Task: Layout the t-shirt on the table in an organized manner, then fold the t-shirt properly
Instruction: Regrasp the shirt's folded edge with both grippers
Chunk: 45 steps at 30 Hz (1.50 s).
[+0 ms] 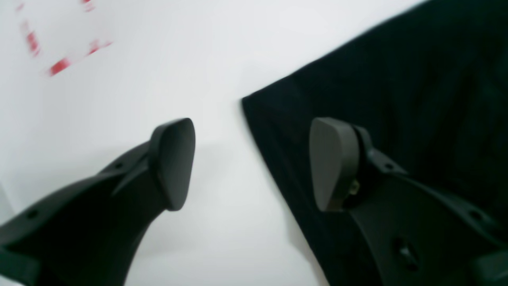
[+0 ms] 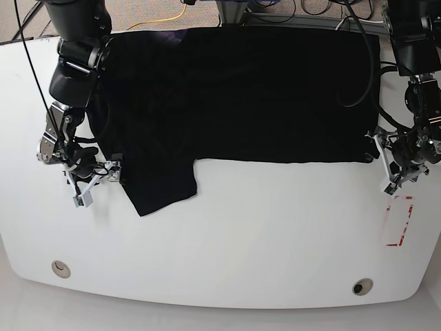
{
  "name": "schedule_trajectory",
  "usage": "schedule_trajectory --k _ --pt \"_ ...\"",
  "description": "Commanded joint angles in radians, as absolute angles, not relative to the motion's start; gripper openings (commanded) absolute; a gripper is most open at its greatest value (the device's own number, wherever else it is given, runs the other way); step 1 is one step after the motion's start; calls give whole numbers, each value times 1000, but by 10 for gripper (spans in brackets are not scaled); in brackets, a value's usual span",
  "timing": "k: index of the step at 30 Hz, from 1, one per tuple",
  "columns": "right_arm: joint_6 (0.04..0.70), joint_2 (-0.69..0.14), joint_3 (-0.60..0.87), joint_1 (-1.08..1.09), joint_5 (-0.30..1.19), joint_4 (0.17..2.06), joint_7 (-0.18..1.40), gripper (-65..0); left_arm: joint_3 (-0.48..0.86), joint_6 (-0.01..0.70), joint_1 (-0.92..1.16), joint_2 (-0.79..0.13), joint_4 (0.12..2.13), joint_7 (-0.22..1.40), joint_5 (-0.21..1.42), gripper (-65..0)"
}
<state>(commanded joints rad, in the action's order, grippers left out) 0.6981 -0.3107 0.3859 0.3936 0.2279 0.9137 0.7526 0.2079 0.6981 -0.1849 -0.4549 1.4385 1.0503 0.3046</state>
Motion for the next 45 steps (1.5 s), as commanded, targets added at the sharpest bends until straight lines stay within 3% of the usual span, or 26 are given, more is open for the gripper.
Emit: schedule_trajectory --k 4,6,12,21,24,29,30,34,39,45 --pt "698 -289 386 378 226 915 756 -222 208 698 -185 -437 1438 1050 288 -229" --pt "698 -285 386 374 225 920 760 -250 208 698 -185 -437 1438 1050 288 -229" --pt "698 -274 386 294 223 1059 819 -257 208 698 -183 -437 1438 1050 288 -229" --pt "698 -252 384 265 220 1081 839 -268 209 698 -177 -437 1438 1050 289 -229" --pt "698 -252 384 263 220 1081 839 -355 209 698 -177 -437 1438 1050 289 -229" --pt "698 -252 384 263 220 1081 839 -629 209 698 -176 -435 1438 1050 289 -229" --pt "698 -252 384 263 219 1081 839 -650 209 698 -176 -435 1438 1050 288 -229" --pt "698 -254 384 262 219 1081 839 -650 211 698 -176 -433 1438 1049 286 -232" --pt "698 -255 384 262 219 1081 839 -650 211 698 -176 -424 1437 1049 280 -293" --pt "698 -255 384 262 219 1081 839 -650 206 698 -180 -414 1406 1049 278 -278"
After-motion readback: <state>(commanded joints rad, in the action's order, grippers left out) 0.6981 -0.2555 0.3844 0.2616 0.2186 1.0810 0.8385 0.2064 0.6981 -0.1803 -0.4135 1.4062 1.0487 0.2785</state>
